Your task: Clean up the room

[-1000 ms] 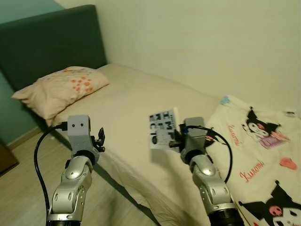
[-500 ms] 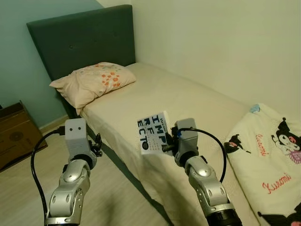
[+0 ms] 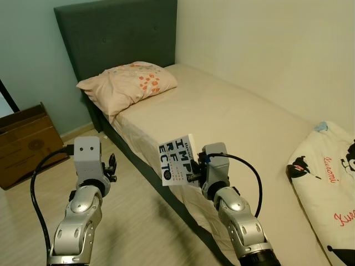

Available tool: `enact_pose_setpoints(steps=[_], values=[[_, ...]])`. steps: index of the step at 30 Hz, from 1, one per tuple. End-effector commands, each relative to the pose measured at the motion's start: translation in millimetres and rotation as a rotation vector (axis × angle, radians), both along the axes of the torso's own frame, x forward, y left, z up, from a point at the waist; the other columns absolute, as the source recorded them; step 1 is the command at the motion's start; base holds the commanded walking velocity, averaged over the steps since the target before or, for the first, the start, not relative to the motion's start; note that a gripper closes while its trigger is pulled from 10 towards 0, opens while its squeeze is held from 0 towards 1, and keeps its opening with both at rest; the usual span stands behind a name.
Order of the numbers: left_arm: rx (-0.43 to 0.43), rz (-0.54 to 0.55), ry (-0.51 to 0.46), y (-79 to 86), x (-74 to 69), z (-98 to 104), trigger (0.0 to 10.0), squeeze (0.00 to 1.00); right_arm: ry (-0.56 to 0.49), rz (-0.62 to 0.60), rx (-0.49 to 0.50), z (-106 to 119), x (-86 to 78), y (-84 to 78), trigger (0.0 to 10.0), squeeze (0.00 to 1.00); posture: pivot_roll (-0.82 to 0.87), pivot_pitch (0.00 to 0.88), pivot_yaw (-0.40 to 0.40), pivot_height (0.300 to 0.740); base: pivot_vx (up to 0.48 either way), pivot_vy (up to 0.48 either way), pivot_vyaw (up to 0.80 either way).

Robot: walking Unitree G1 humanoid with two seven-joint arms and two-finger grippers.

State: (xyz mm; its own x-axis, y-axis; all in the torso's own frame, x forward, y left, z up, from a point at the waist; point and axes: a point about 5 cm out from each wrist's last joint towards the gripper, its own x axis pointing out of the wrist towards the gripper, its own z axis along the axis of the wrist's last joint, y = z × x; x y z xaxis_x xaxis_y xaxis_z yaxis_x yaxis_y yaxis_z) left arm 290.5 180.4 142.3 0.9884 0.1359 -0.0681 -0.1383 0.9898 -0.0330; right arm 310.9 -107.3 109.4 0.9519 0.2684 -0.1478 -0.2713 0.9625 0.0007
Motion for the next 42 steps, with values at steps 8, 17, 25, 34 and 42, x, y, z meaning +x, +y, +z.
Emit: enact_pose_setpoints(steps=[8, 17, 25, 34, 42], values=[[0.021, -0.015, 0.012, -1.4, 1.2, 0, 10.0, 0.0, -0.023, -0.029, 0.029, 5, -1.7, -5.1, 10.0, 0.0, -0.05, 0.054, -0.004, 0.74, 0.0, 0.0, 0.0], [-0.025, 0.016, 0.02, 1.7, 0.8, -4, 10.0, 0.0, -0.037, -0.008, -0.009, 9, 1.9, -3.6, 10.0, 0.0, -0.06, 0.056, -0.007, 0.74, 0.0, 0.0, 0.09], [0.009, 0.028, 0.031, 1.1, -0.3, -7, 10.0, 0.0, -0.069, -0.007, -0.025, 14, 5.8, -4.8, 10.0, 0.0, -0.06, 0.045, -0.01, 0.74, 0.0, 0.0, 0.8], [0.0, 0.05, 0.03, 4.6, 2.6, -7, 10.0, 0.0, -0.1, -0.019, -0.002, 23, 12.6, -12.7, 10.0, 0.0, -0.06, 0.031, -0.015, 0.74, 0.0, 0.0, 0.8], [0.024, 0.039, 0.029, 2.0, 6.2, -5, 10.0, 0.0, -0.101, -0.023, -0.014, 24, 16.4, -20.2, 10.0, 0.0, -0.07, 0.023, -0.013, 0.74, 0.0, 0.0, 0.8]])
